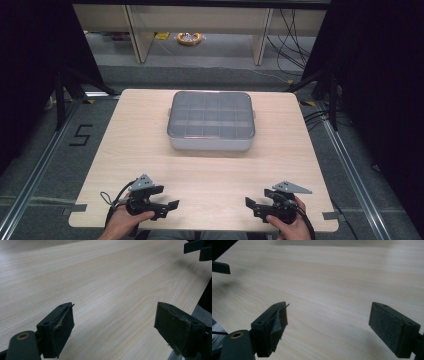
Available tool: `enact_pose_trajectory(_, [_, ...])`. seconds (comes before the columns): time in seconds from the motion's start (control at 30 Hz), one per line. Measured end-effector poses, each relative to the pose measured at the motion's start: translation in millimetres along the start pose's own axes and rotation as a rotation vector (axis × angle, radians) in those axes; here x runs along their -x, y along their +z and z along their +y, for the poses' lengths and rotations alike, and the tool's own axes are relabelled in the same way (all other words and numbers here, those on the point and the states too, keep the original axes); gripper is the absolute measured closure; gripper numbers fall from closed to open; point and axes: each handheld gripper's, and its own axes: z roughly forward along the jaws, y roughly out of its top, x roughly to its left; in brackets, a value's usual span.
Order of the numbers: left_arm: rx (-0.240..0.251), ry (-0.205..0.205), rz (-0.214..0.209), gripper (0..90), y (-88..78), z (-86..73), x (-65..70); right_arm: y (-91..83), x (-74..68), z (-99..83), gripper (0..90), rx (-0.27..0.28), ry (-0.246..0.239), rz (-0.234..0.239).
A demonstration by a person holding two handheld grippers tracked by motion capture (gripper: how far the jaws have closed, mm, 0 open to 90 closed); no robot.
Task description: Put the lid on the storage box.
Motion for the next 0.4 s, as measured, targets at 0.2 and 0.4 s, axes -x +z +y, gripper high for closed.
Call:
enact_pose_trajectory(0.2, [-0.011, 0.006, 0.010, 15.1, 2.2, -2.2, 2.7, 0.9, -4.1, -7.8, 16.5, -0.026, -0.025, 0.017])
enact_pose_trajectory(0.4, [-0.011, -0.014, 0.015, 15.1, 2.9, -2.3, -2.0, 0.8, -3.9, -8.6, 16.9, -0.039, -0.023, 0.021])
